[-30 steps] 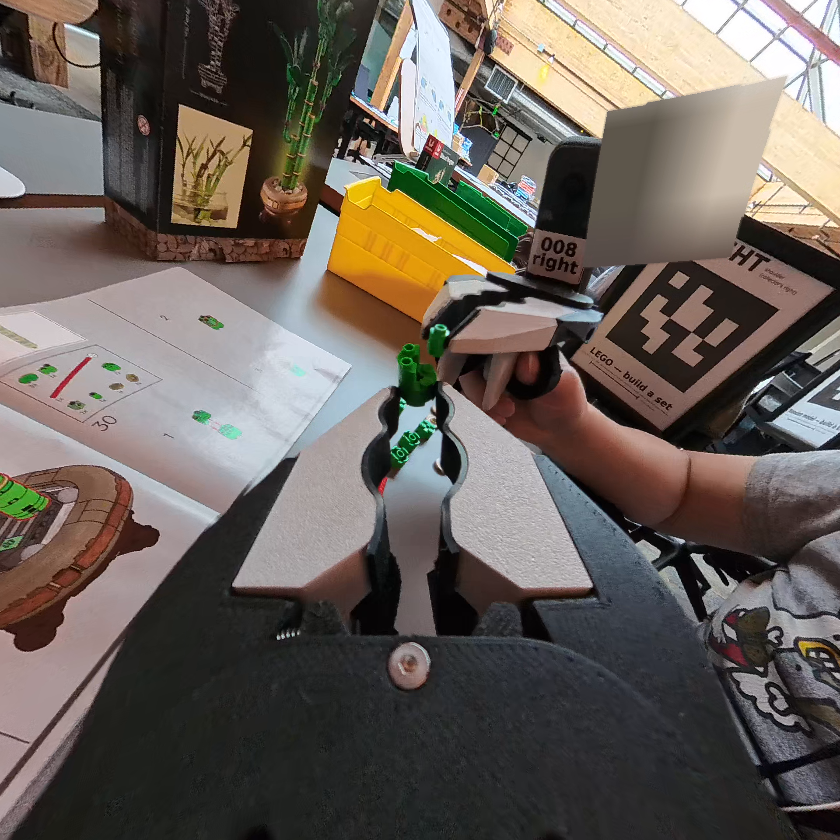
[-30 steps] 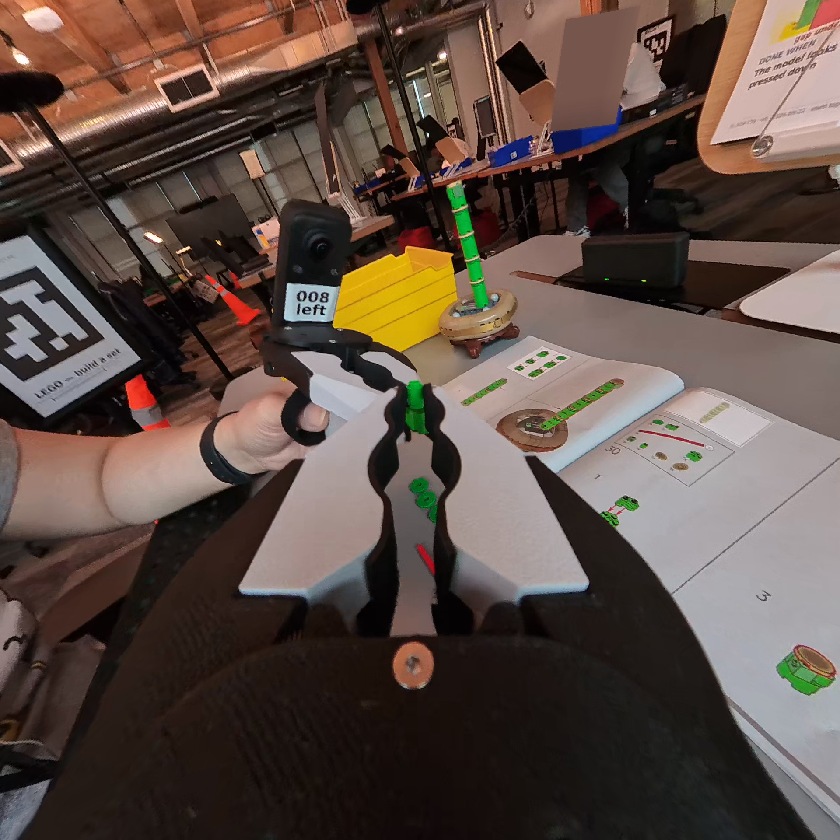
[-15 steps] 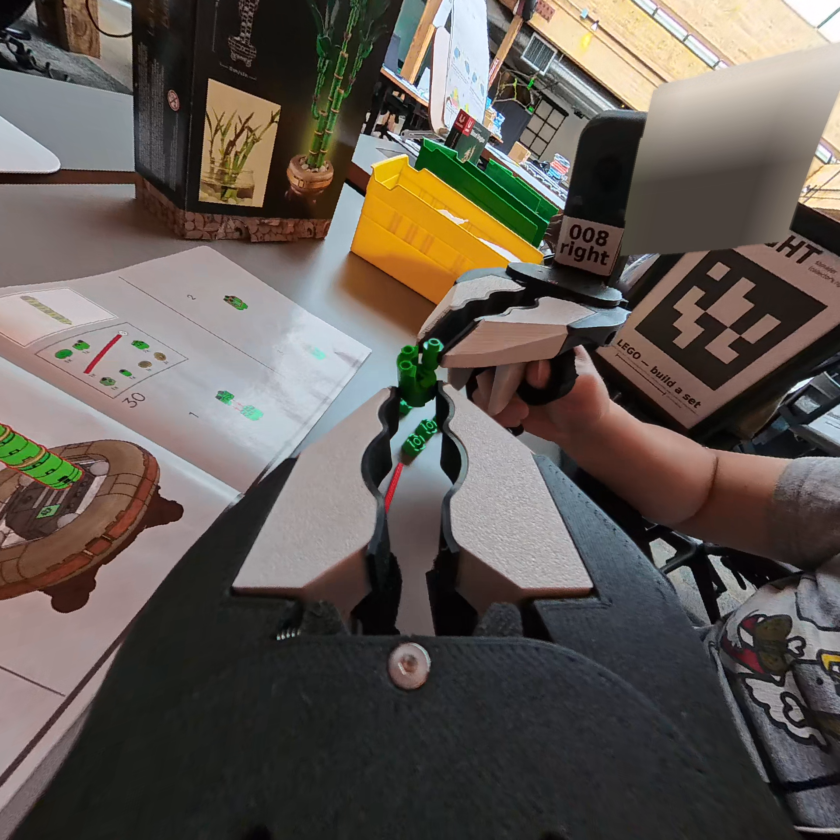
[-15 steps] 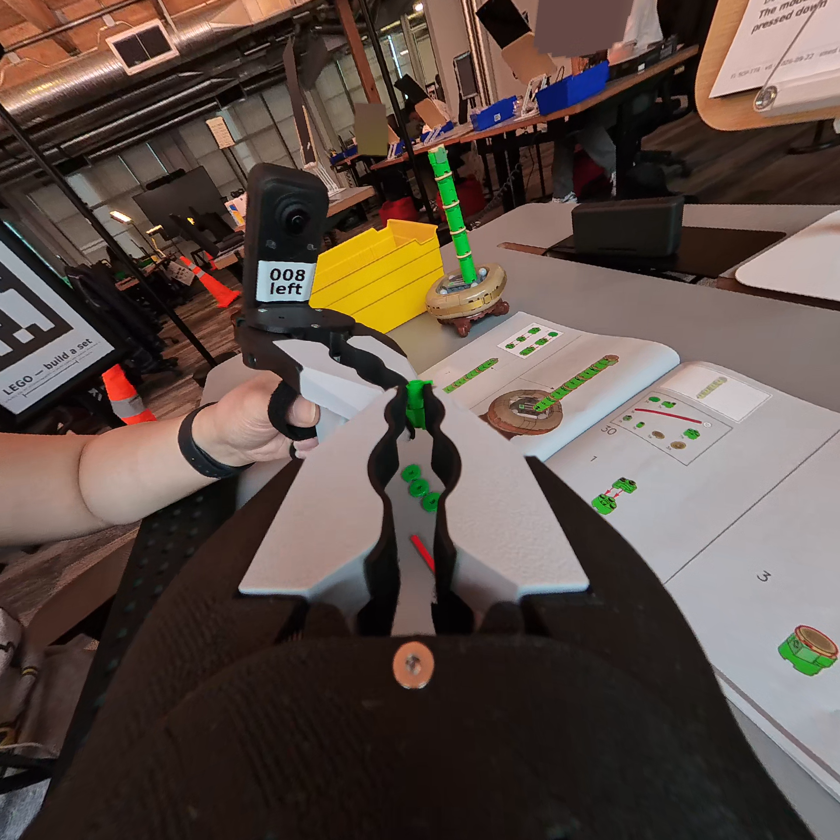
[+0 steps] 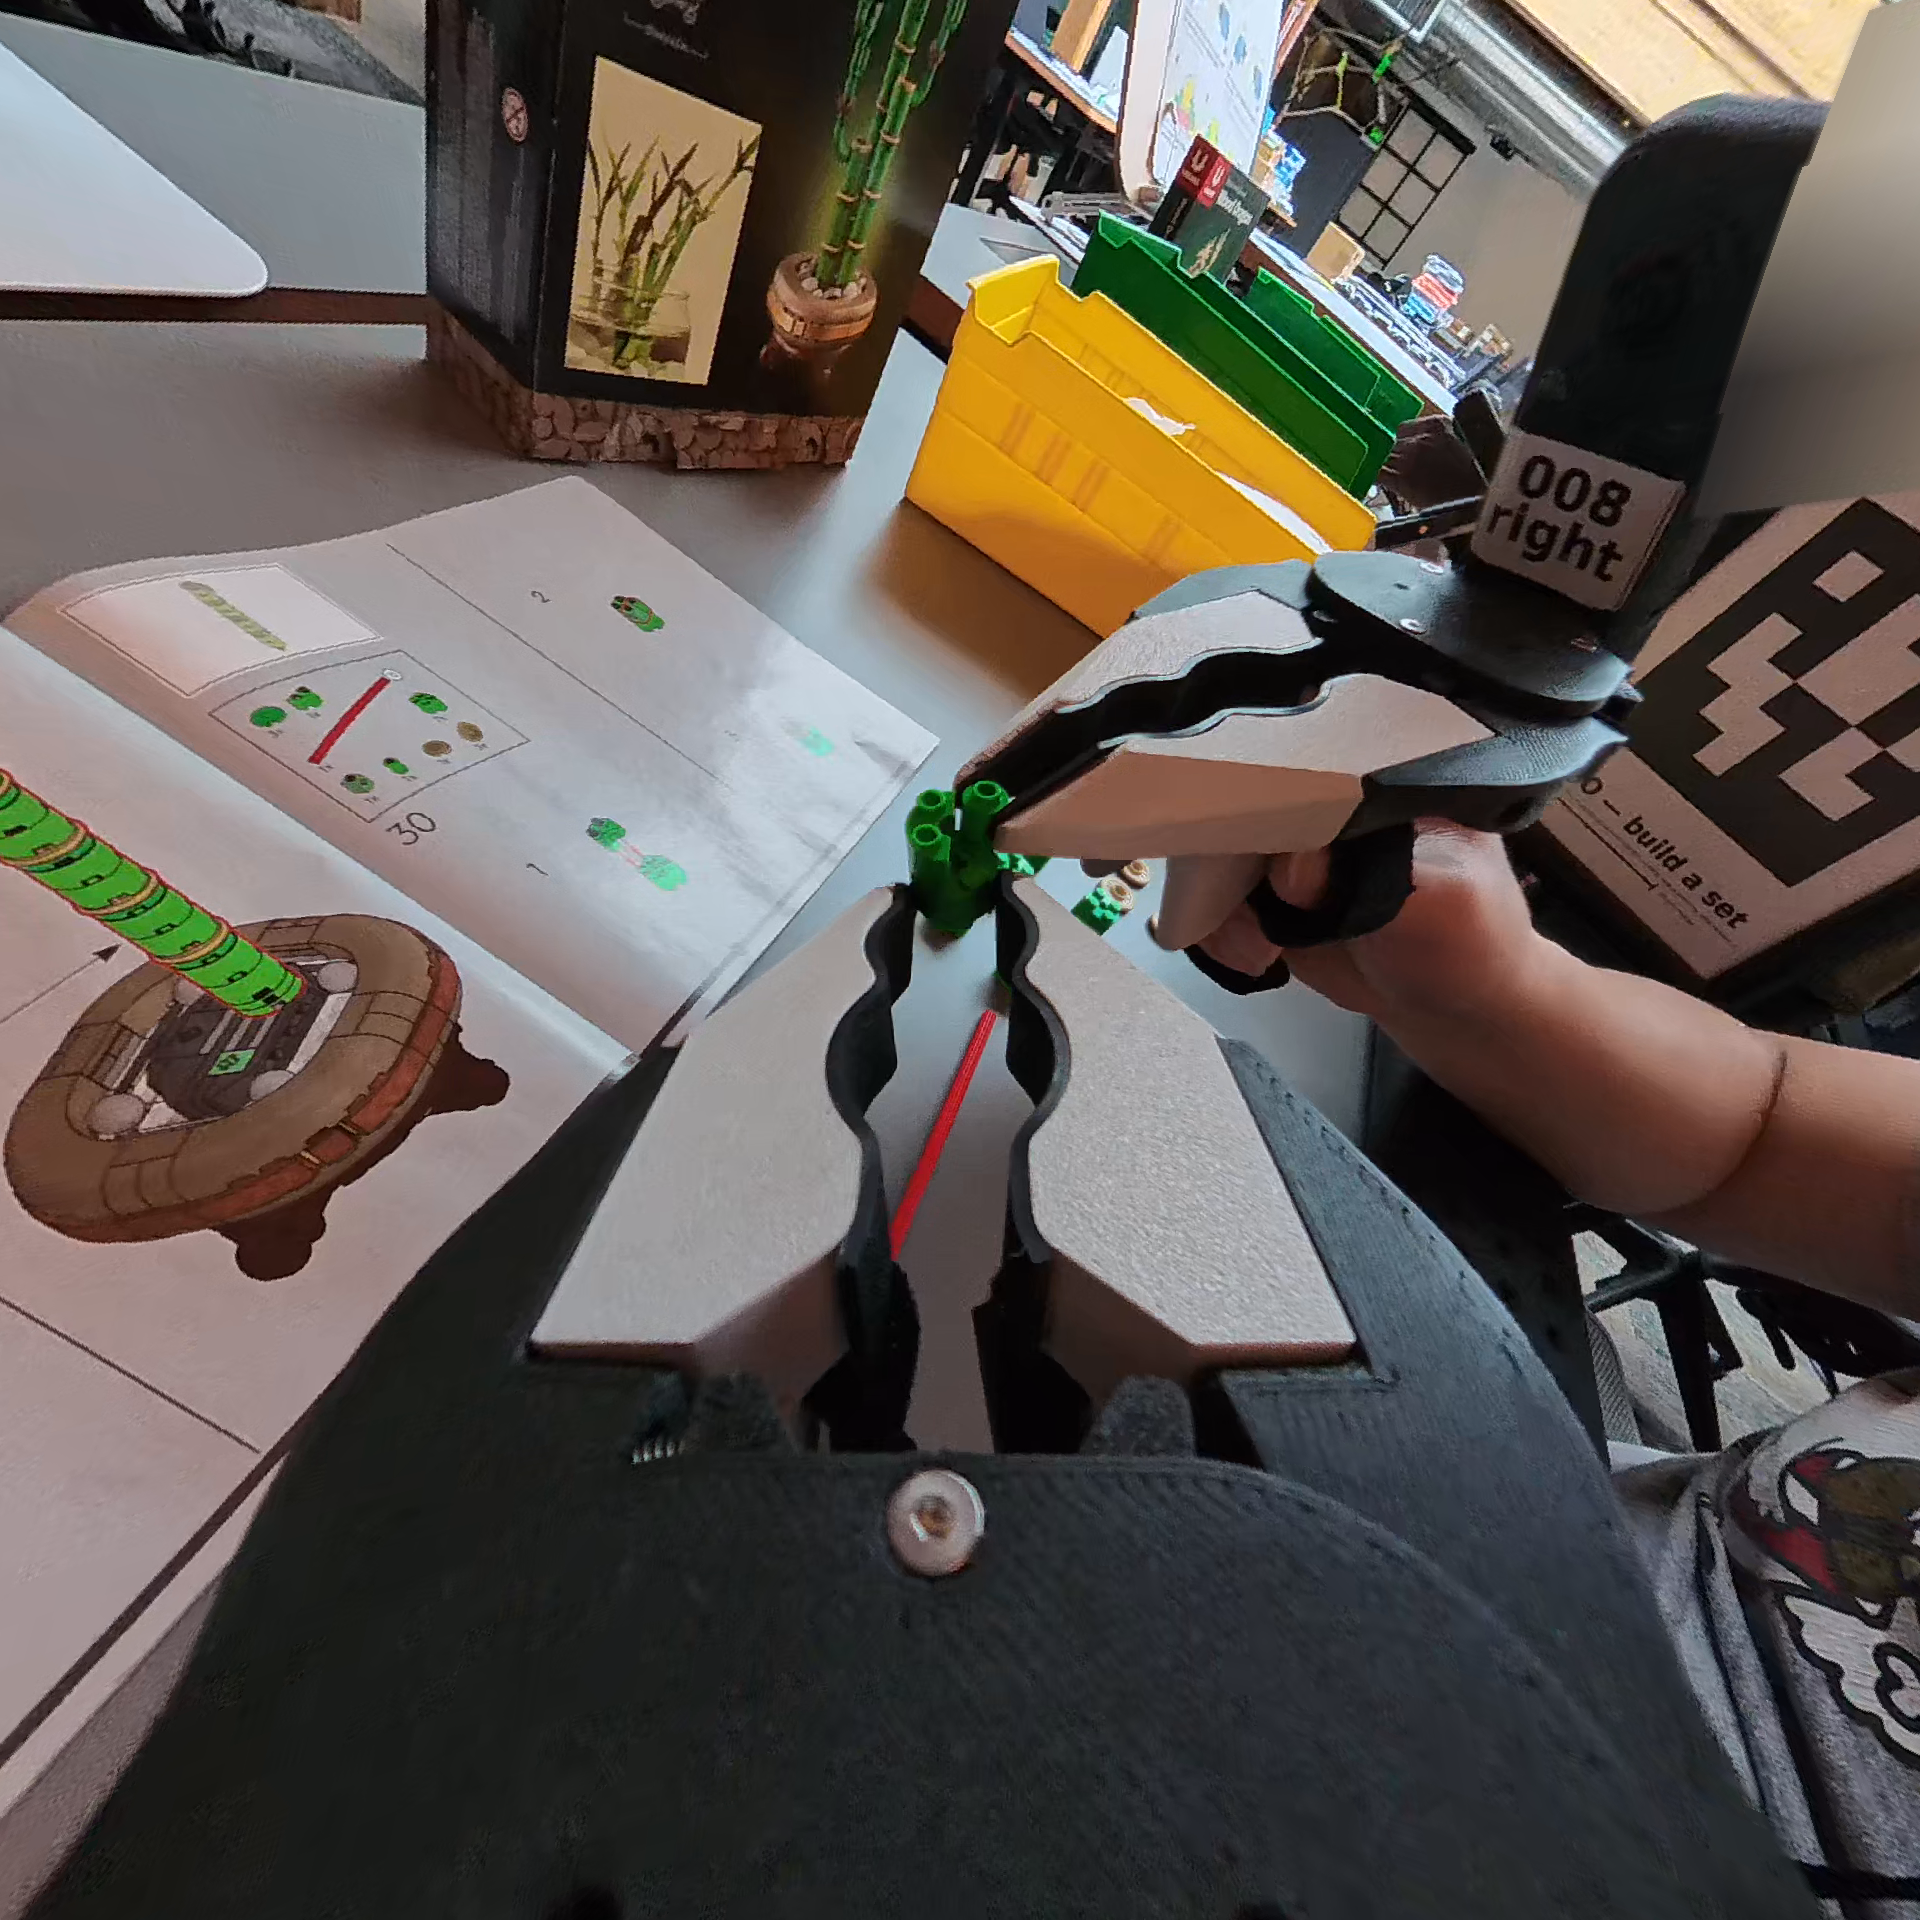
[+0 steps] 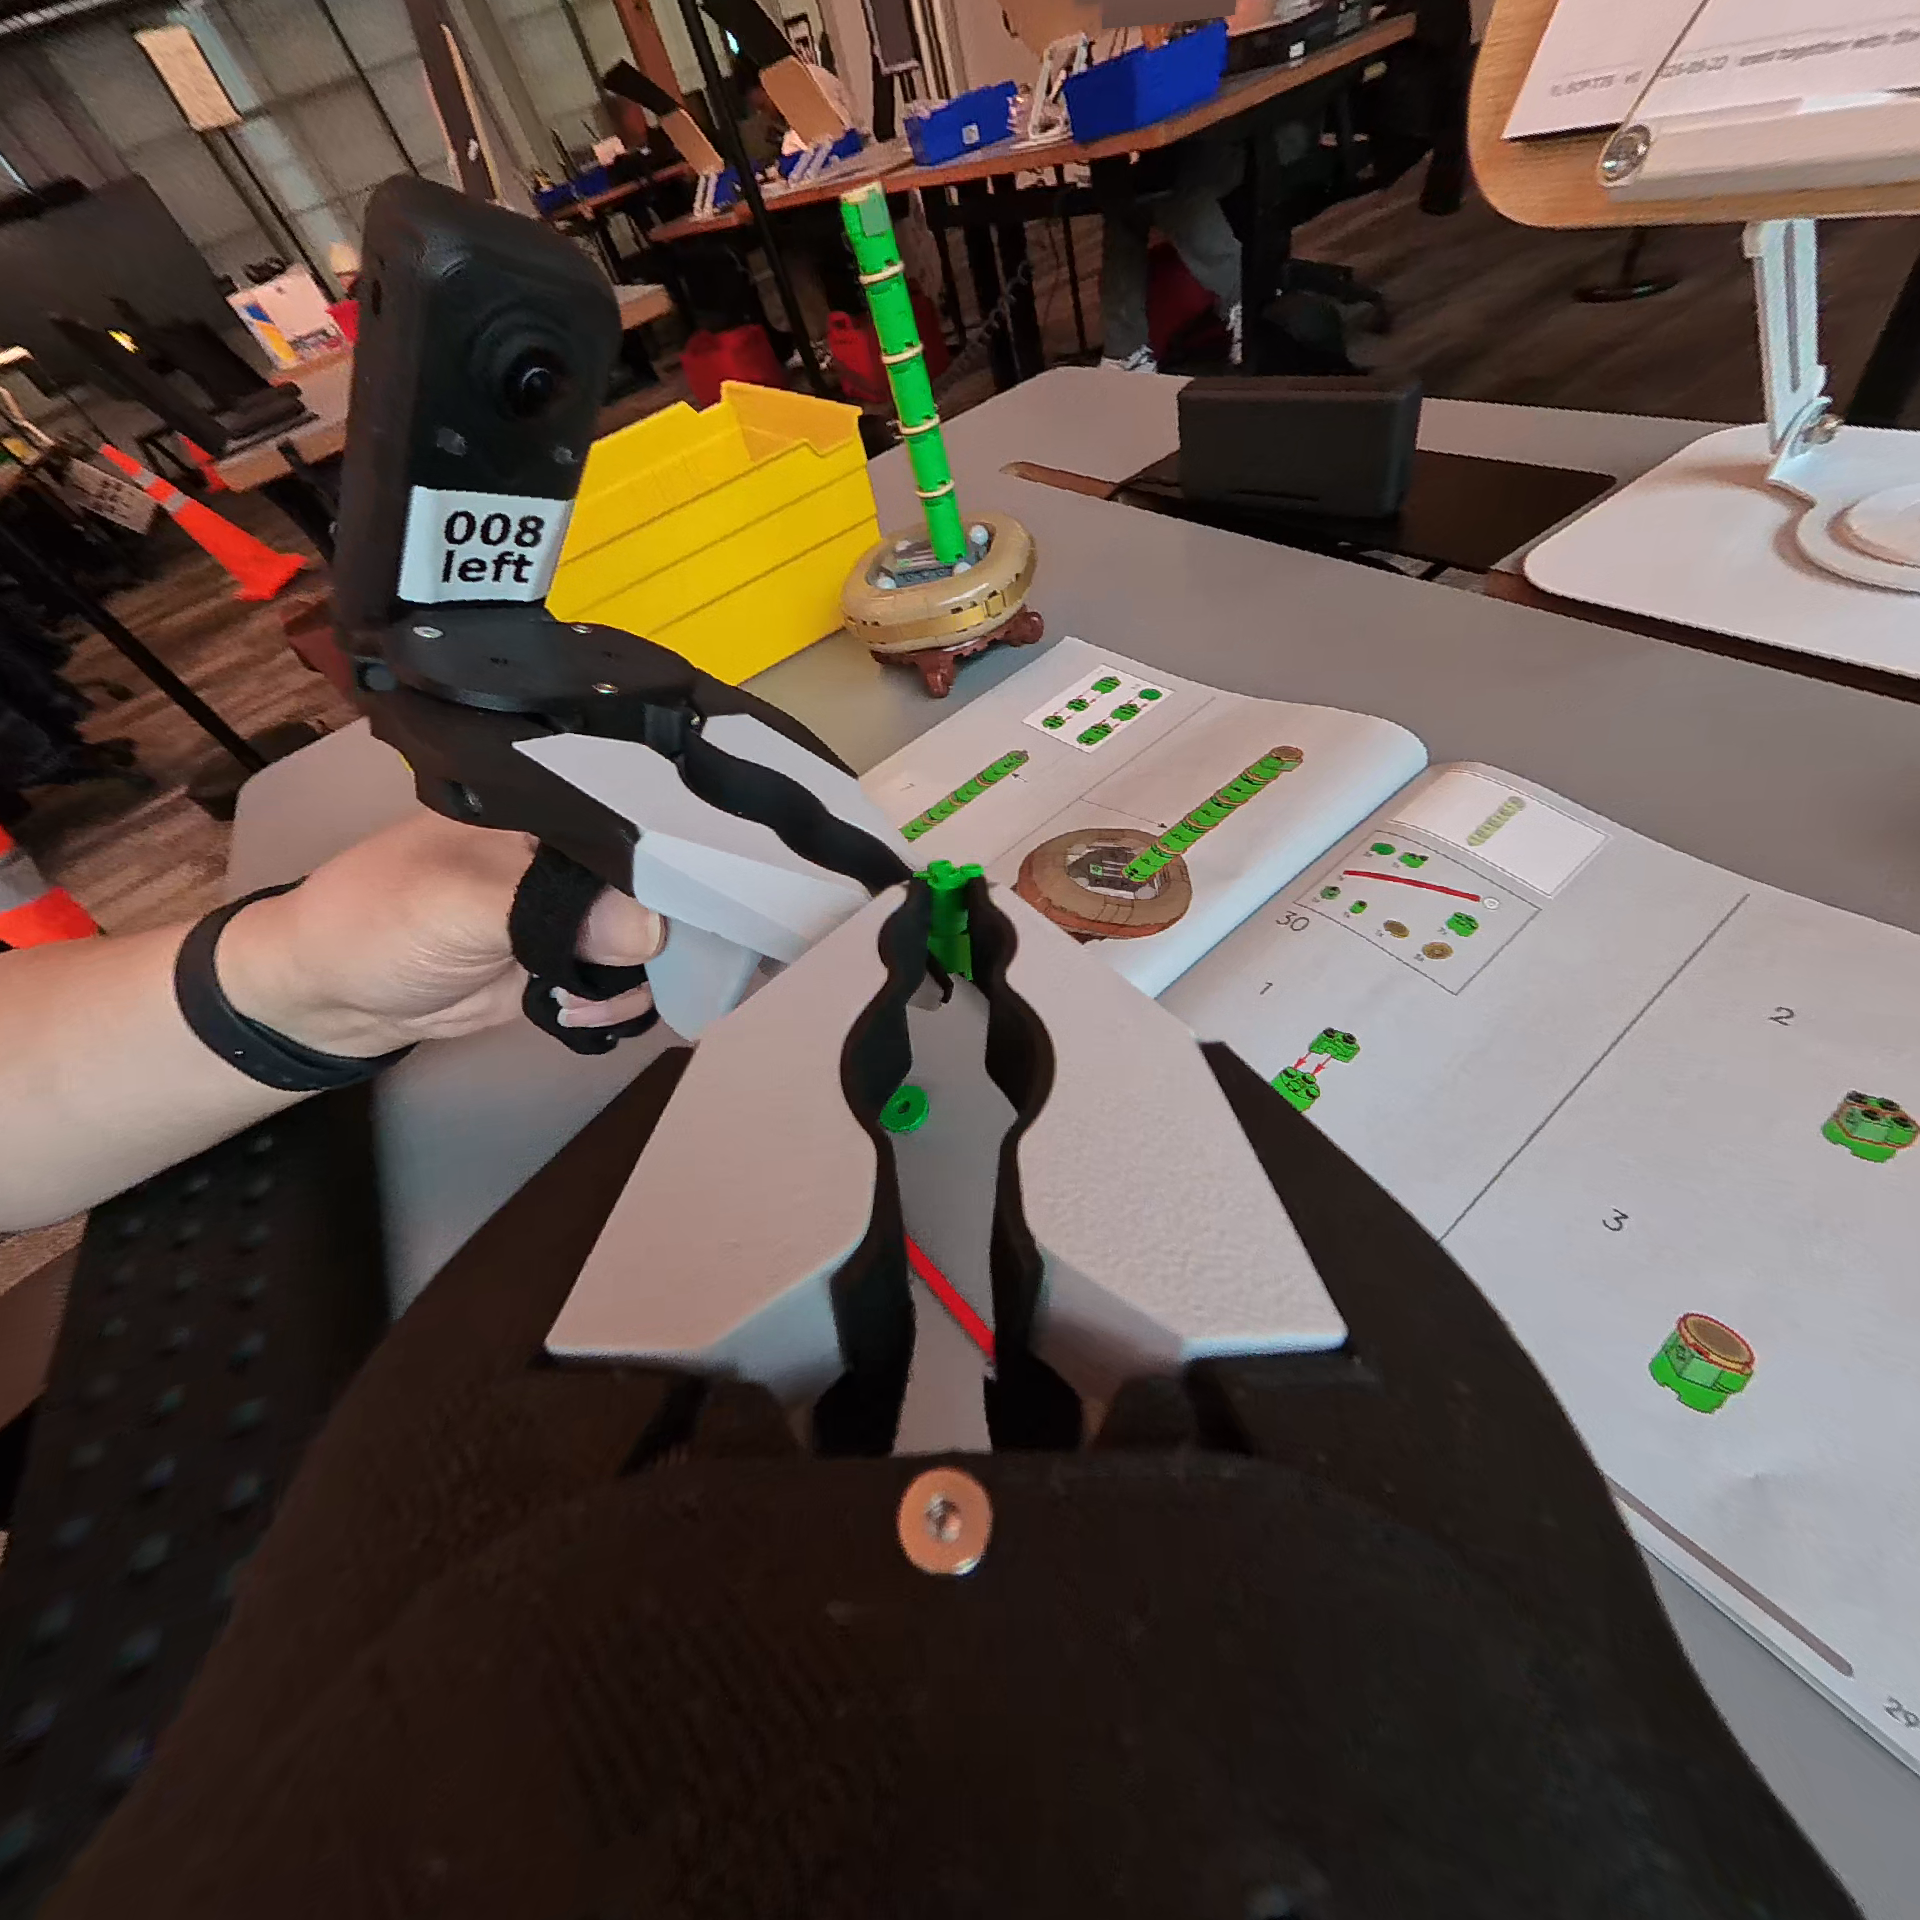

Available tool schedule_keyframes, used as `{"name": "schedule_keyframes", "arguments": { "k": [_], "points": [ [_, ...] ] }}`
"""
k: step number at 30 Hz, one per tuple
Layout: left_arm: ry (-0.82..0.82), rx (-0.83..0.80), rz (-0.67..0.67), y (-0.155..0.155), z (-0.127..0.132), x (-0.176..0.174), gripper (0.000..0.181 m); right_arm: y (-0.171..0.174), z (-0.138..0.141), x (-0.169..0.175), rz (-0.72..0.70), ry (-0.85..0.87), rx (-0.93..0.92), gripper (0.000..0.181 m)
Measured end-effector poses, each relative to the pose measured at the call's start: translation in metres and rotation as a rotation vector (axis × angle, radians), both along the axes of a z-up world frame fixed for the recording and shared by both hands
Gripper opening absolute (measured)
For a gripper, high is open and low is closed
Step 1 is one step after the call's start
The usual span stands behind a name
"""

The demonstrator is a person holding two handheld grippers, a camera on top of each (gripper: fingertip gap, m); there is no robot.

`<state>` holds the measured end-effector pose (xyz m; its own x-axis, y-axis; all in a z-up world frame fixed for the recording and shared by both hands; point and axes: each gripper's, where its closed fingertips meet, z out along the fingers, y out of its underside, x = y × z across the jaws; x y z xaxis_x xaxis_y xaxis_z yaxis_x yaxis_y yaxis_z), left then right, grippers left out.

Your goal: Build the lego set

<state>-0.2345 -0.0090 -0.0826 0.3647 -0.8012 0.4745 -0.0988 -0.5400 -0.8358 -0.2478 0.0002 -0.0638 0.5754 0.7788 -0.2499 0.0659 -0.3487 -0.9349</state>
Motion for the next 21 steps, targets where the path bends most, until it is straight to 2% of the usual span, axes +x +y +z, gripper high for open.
{"name": "schedule_keyframes", "arguments": {
  "k": [4, 10, 21],
  "points": [
    [0.003, -0.023, 0.012, 0.002, -0.002, -0.001, 0.014, 0.002, -0.002, -0.001, -0.021, -0.026, 0.004, 0.006],
    [0.018, -0.010, 0.027, 0.004, -0.004, -0.002, 0.014, 0.003, -0.003, -0.002, -0.069, -0.170, 0.114, 0.006],
    [0.000, 0.063, 0.041, 0.003, 0.007, -0.002, 0.014, 0.001, 0.008, -0.002, -0.087, -0.186, 0.194, 0.006]
  ]
}}
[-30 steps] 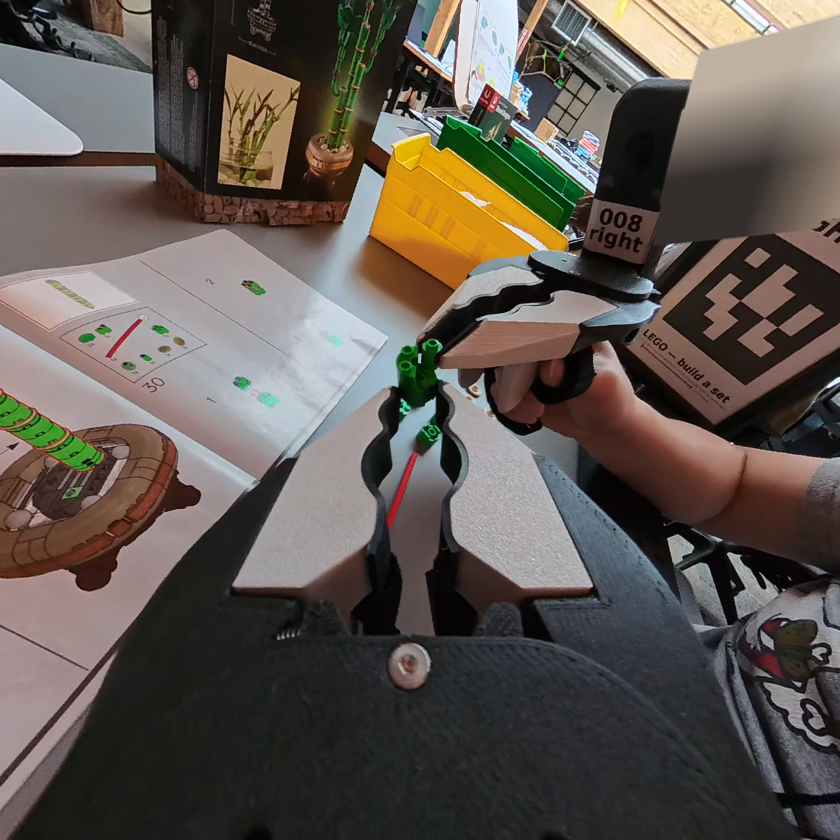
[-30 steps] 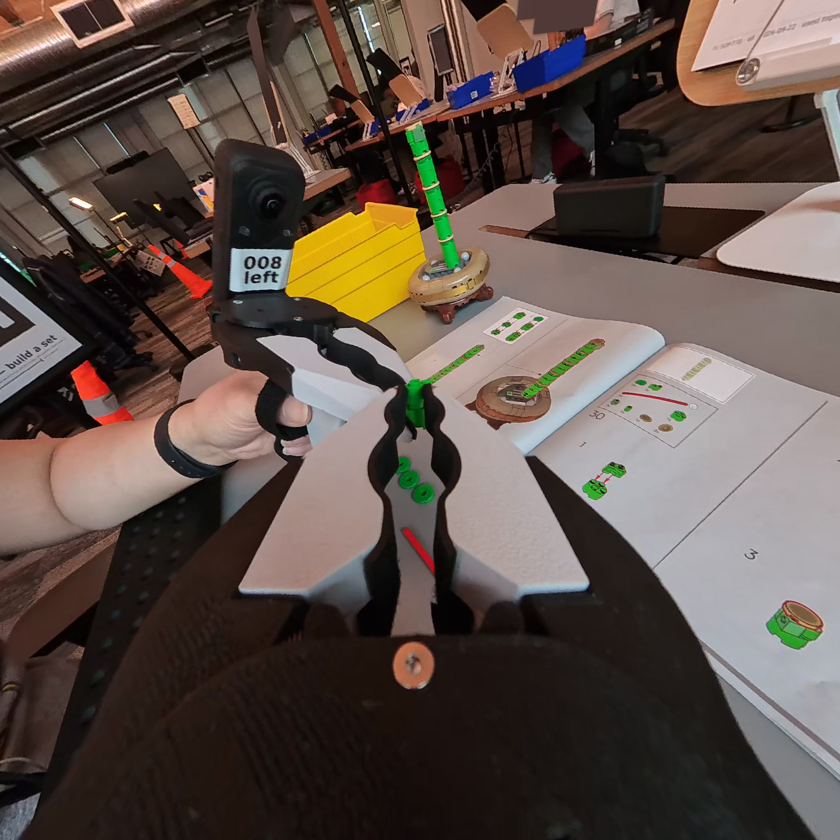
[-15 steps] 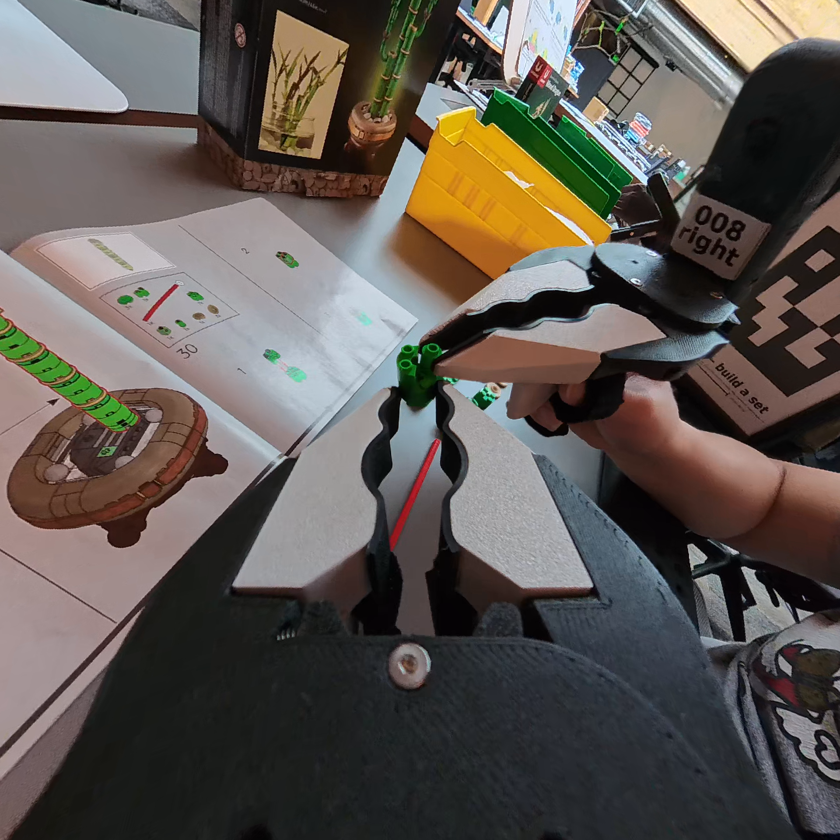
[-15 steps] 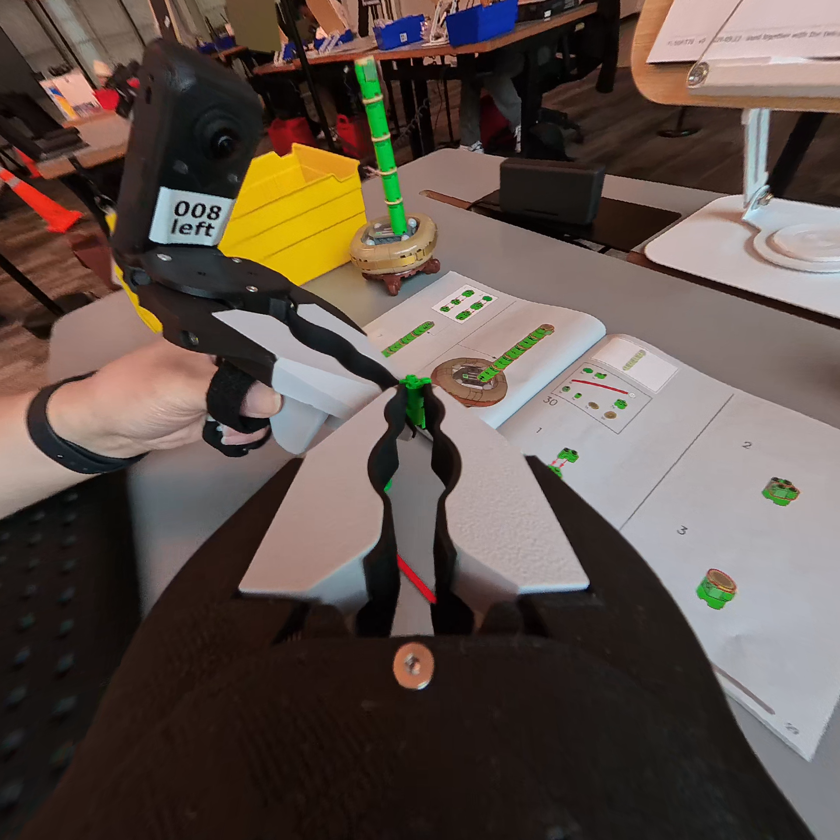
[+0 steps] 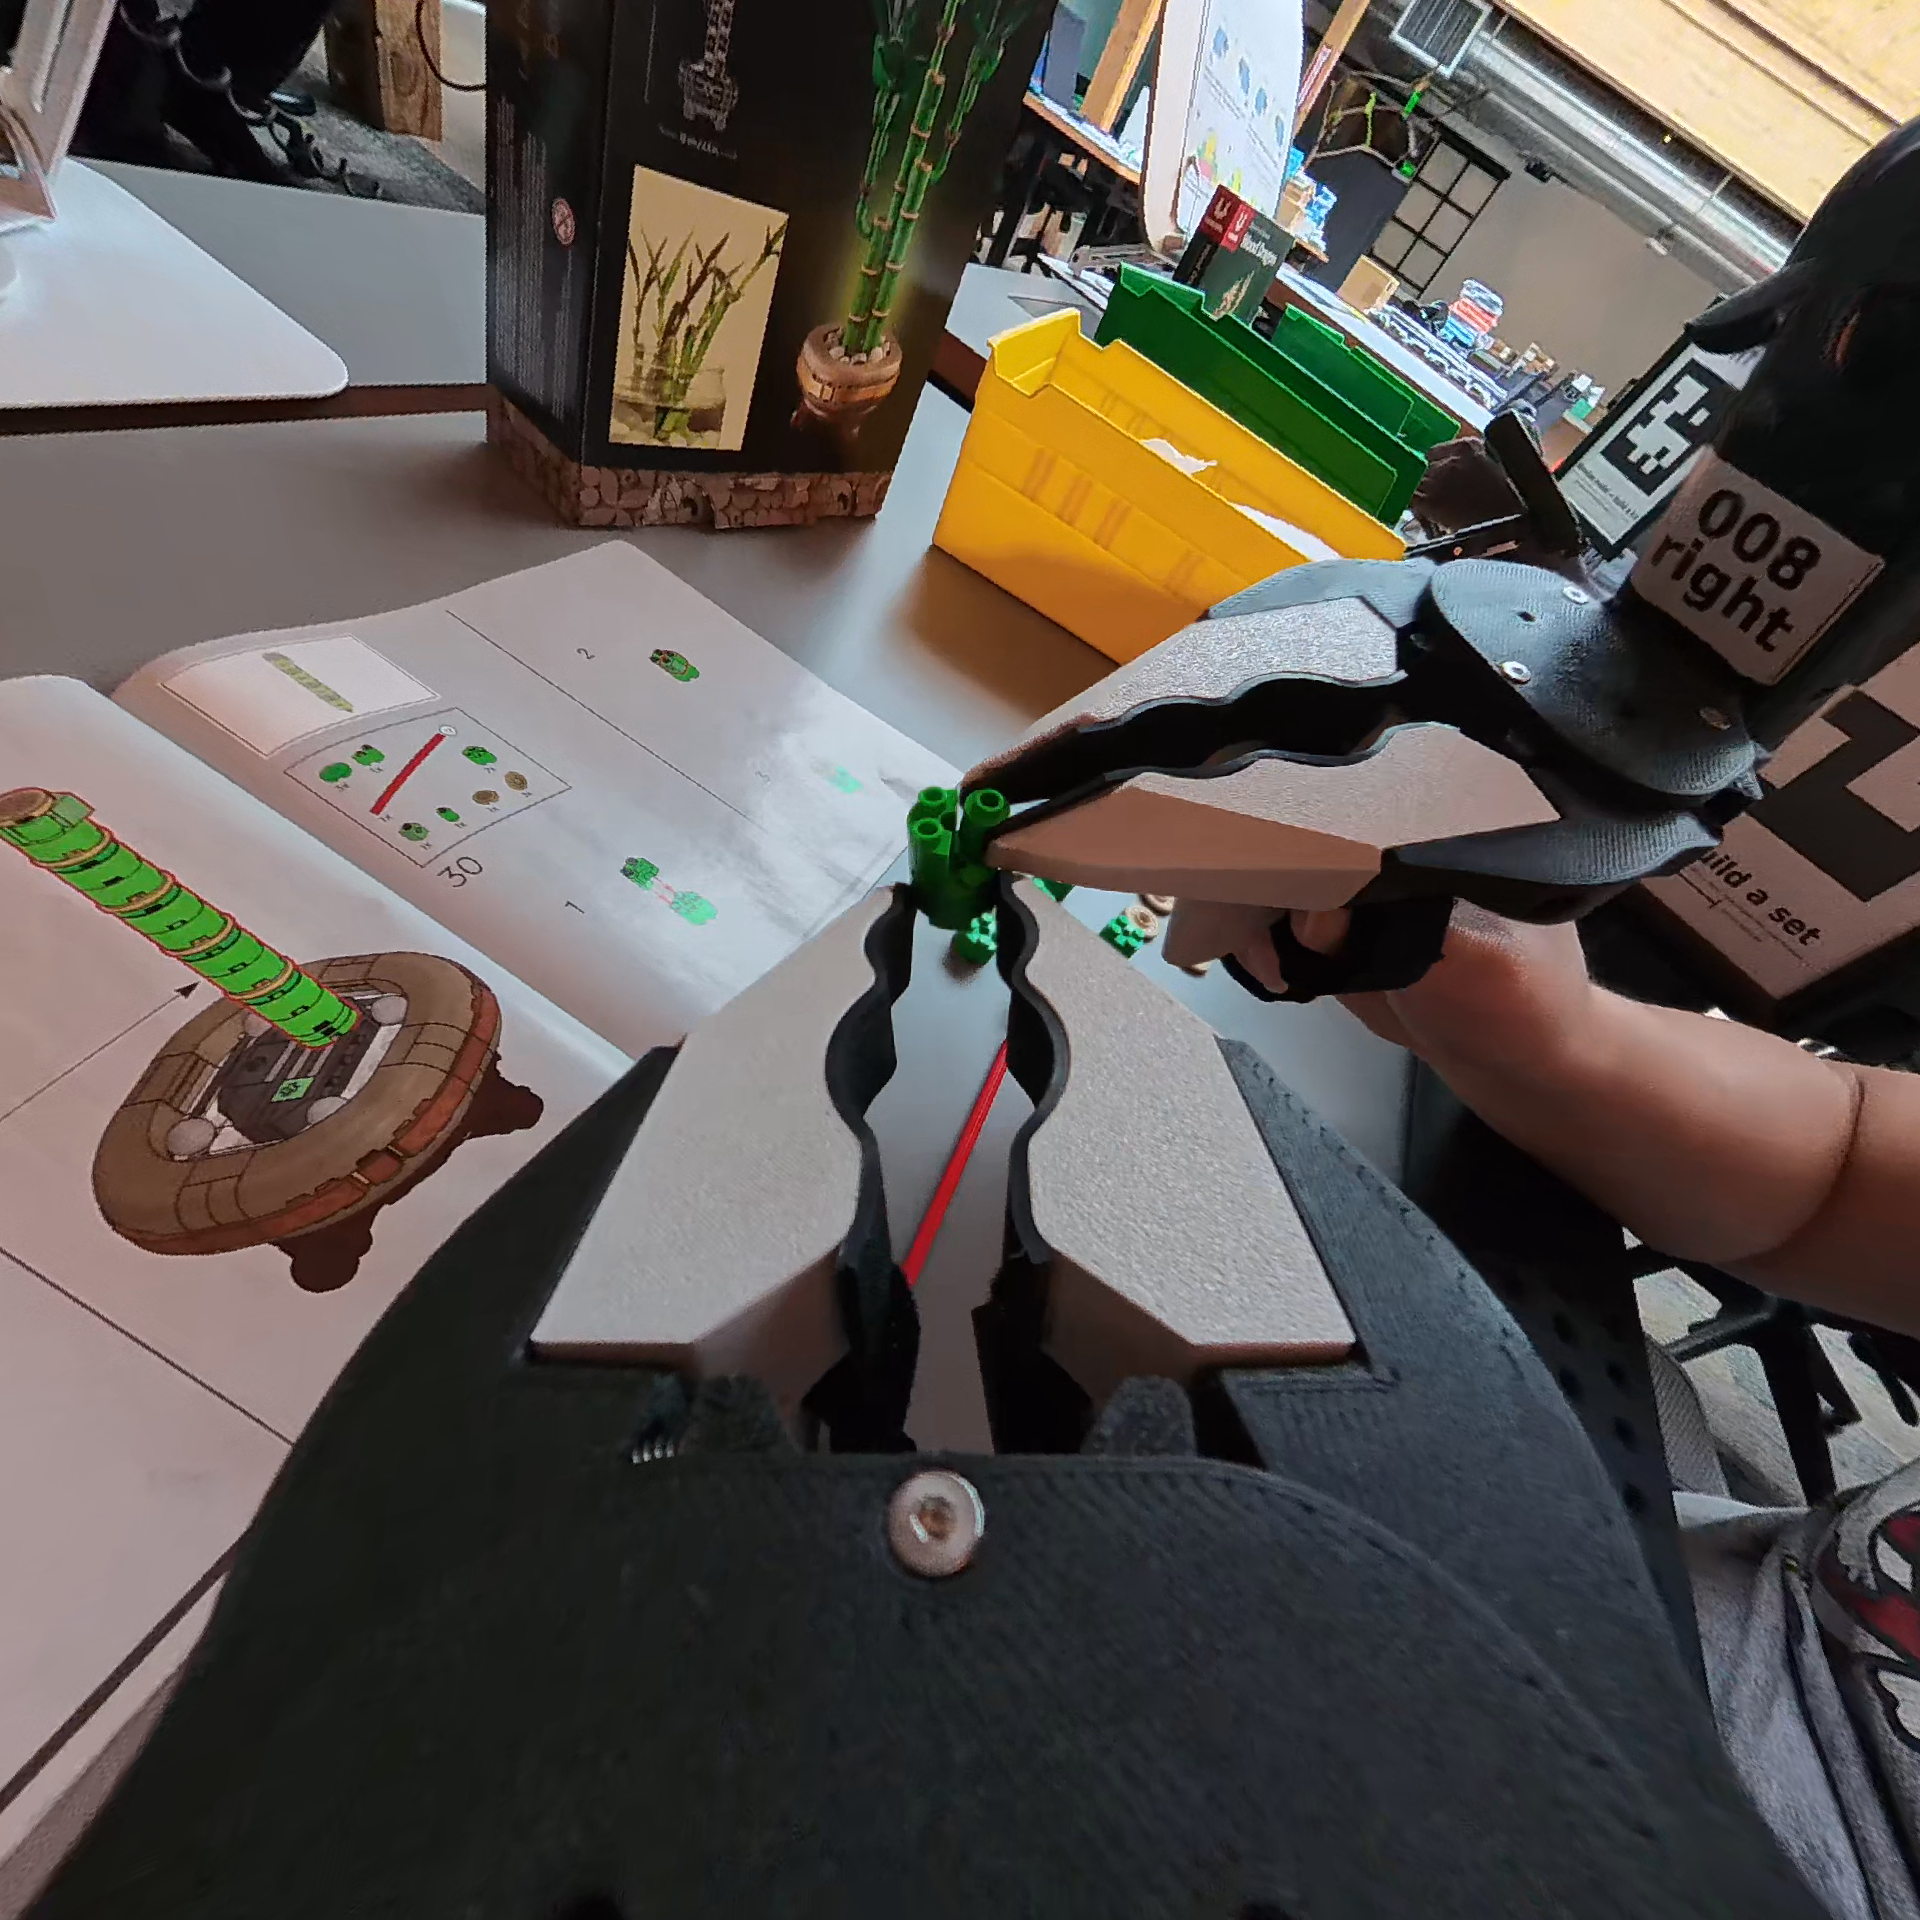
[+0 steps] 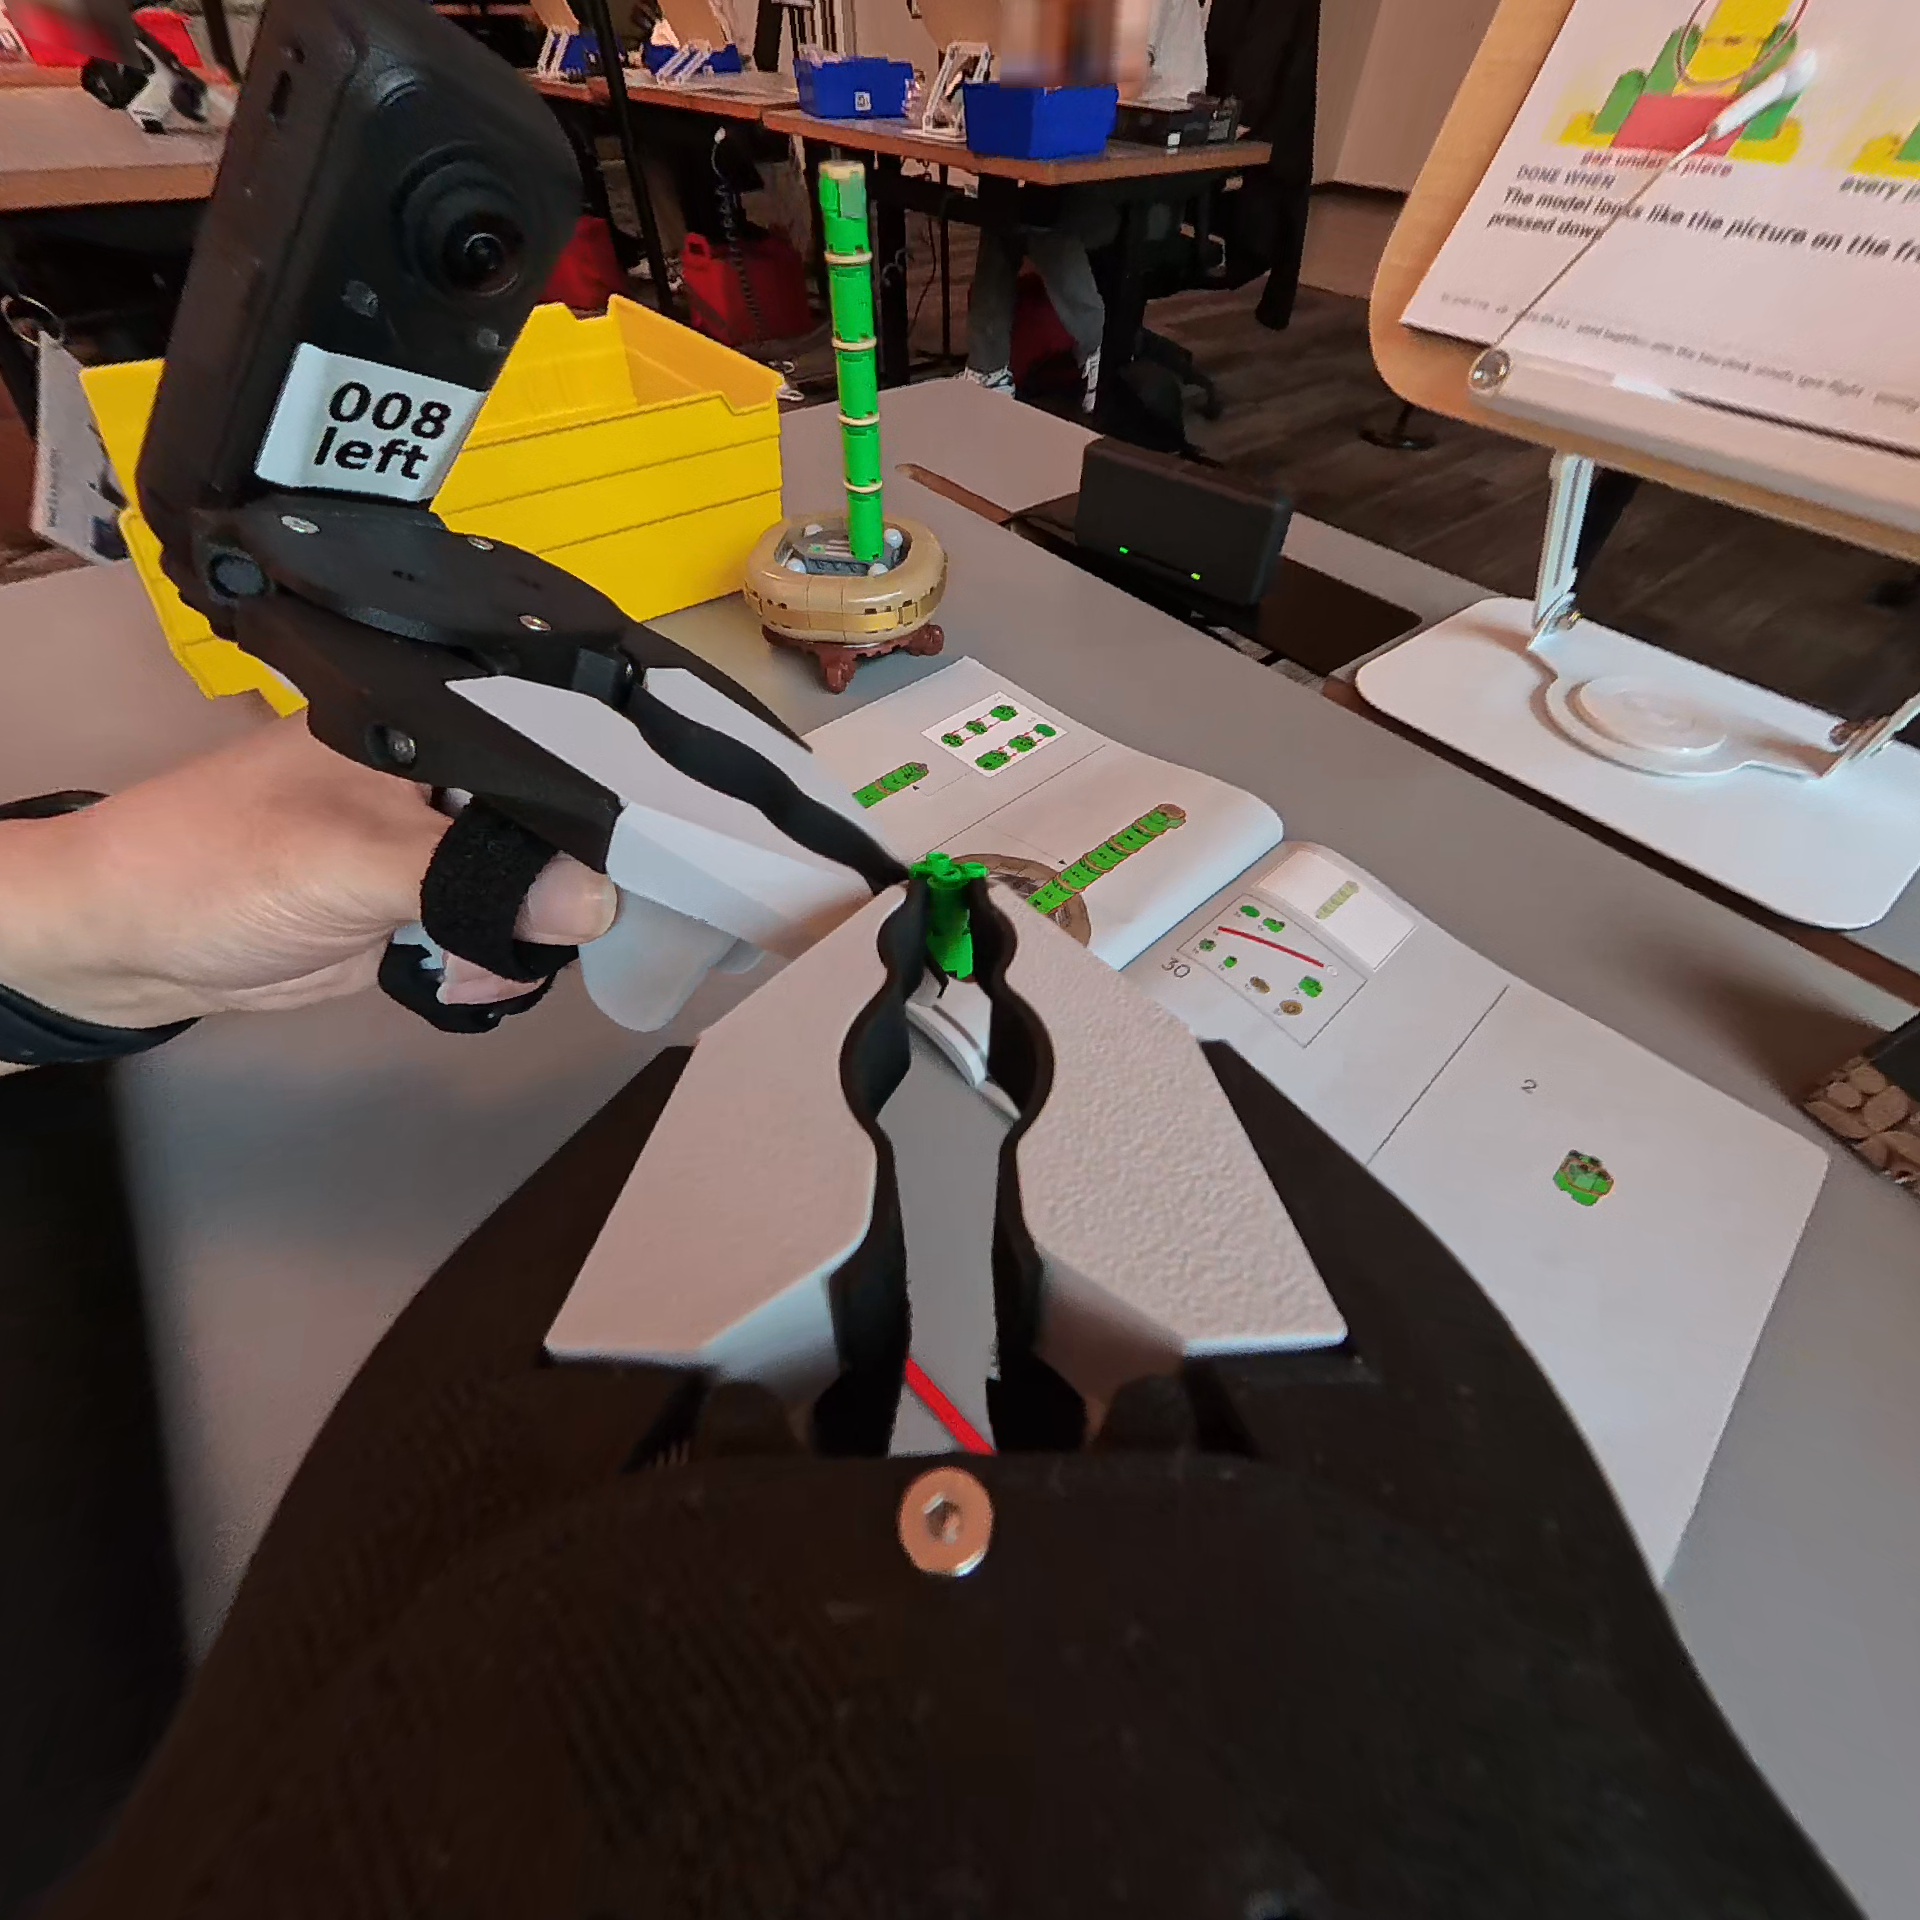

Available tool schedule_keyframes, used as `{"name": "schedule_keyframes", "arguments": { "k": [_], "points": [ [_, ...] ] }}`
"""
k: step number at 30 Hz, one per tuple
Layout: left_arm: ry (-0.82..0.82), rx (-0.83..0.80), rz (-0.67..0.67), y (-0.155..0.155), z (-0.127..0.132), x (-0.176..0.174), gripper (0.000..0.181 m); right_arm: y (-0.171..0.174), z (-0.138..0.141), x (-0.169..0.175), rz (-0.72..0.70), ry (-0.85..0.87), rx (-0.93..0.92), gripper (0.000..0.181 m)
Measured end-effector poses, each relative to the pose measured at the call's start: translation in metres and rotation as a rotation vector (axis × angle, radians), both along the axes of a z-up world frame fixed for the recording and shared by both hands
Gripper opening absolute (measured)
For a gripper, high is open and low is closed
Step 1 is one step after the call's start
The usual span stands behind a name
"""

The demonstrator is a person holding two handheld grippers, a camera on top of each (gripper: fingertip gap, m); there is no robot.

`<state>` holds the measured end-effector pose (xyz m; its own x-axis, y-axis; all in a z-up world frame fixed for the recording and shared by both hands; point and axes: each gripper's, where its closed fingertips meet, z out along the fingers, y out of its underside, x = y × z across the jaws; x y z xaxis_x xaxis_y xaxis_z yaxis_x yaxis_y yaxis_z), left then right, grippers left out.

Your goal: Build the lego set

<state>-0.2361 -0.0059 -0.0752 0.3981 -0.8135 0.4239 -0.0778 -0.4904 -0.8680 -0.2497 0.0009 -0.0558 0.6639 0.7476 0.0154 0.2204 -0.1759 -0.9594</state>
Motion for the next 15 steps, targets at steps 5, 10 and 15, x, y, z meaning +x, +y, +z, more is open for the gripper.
{"name": "schedule_keyframes", "arguments": {
  "k": [5, 10, 15],
  "points": [
    [-0.003, 0.020, 0.001, -0.0005, 0.0031, -0.0001, 0.014, -0.0011, 0.0036, -0.0003, -0.011, -0.050, 0.062, 0.007],
    [-0.009, 0.033, 0.000, -0.0018, 0.0064, 0.0000, 0.014, -0.0027, 0.0077, -0.0003, -0.016, -0.067, 0.101, 0.006],
    [-0.003, 0.042, 0.003, -0.0019, 0.0069, -0.0004, 0.014, -0.0030, 0.0078, -0.0005, -0.013, -0.067, 0.102, 0.007]
  ]
}}
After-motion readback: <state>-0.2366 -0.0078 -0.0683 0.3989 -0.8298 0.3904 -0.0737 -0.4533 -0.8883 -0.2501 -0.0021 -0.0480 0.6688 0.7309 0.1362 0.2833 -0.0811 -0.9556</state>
